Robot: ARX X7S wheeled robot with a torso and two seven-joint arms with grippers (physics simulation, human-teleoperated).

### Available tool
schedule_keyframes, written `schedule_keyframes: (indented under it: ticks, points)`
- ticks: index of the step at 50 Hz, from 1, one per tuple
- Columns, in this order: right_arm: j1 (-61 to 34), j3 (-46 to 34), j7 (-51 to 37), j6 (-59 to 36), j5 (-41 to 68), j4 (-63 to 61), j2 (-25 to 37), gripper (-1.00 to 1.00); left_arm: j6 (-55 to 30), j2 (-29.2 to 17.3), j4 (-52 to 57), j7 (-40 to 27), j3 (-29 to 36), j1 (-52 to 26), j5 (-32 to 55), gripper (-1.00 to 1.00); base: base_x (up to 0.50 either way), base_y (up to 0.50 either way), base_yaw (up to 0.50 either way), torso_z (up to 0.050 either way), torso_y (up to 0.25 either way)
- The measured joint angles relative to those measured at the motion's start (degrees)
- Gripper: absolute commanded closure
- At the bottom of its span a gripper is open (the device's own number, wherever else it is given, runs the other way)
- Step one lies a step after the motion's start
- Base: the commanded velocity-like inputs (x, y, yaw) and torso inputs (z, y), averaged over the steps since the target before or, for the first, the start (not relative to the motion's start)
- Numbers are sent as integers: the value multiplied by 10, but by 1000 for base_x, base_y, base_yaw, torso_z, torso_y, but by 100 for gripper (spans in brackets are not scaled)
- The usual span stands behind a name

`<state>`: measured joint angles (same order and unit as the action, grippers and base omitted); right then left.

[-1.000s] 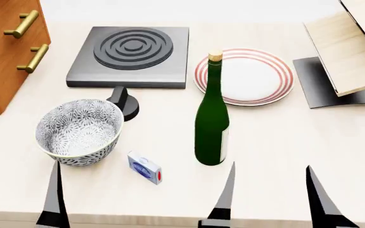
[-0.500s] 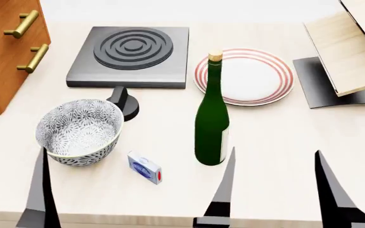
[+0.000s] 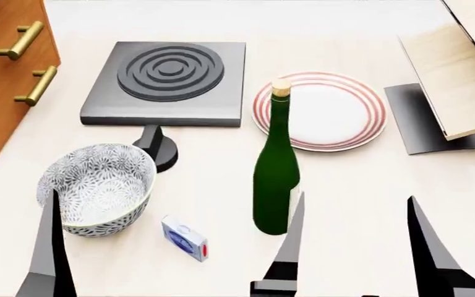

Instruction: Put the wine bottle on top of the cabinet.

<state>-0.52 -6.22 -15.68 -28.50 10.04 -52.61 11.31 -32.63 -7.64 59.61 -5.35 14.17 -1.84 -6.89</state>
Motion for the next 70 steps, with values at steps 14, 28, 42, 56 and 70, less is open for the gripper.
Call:
schedule_keyframes:
  ticks: [14, 28, 42, 56, 70]
  points:
    - [0, 0, -6, 0, 10, 0, 3, -100, -1, 21, 2, 27, -8, 3, -18, -100, 500, 0, 0, 0, 0]
    - [0, -1, -11, 4, 16, 4, 7, -100, -1, 42, 2, 53, -16, 5, -34, -100, 500, 0, 0, 0, 0]
    - [-4, -19, -14, -2, 8, 11, 18, -100, 1, 51, 1, 64, -22, 7, -38, -100, 39, 0, 0, 0, 1]
    - [-3, -23, -19, 0, 7, 10, 26, -100, 2, 62, 2, 77, -28, 9, -43, -100, 53, 325, 0, 0, 0]
    - [-3, -27, -23, 4, 9, 12, 31, -100, 2, 68, 3, 84, -30, 9, -49, -100, 81, 469, 0, 0, 0]
